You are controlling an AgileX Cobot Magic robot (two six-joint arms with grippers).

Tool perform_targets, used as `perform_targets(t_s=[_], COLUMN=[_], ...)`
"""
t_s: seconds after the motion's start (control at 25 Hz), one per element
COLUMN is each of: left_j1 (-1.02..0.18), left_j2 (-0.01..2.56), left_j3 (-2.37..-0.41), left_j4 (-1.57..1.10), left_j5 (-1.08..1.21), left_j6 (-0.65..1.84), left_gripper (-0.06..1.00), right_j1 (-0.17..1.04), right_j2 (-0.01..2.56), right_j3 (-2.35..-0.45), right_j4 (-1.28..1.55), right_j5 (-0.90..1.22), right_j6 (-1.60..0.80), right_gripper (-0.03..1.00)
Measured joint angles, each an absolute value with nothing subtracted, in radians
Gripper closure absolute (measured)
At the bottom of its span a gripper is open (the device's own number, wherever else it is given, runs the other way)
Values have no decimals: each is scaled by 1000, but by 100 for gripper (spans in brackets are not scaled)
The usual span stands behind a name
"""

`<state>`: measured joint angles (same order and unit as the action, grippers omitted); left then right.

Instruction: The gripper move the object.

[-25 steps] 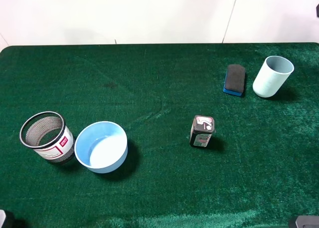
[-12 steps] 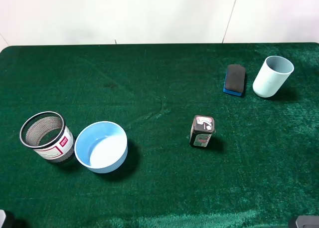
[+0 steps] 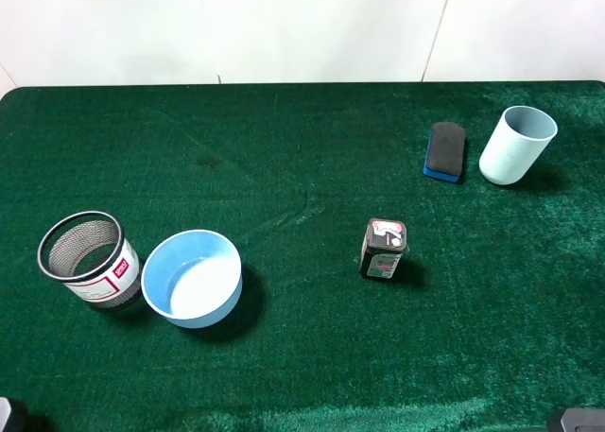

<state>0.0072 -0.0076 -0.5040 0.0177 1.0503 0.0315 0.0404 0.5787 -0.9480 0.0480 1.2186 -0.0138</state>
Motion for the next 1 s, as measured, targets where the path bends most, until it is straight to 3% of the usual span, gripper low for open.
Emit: perform_targets(t_s=[0.48, 1.0], left_j1=[7, 7], left_j2=[-8, -8], left_j3=[-504, -504], left_j4=[18, 18], left_j5=[1050, 1050], left_j6=[32, 32], left_gripper=[-5, -5], right_j1=[40, -50], right_j2=[169, -5], right_j3=[-619, -496], right_j4=[10, -22], right_j5=[1167, 1030], right_j6=[27, 35], right_gripper=[28, 28])
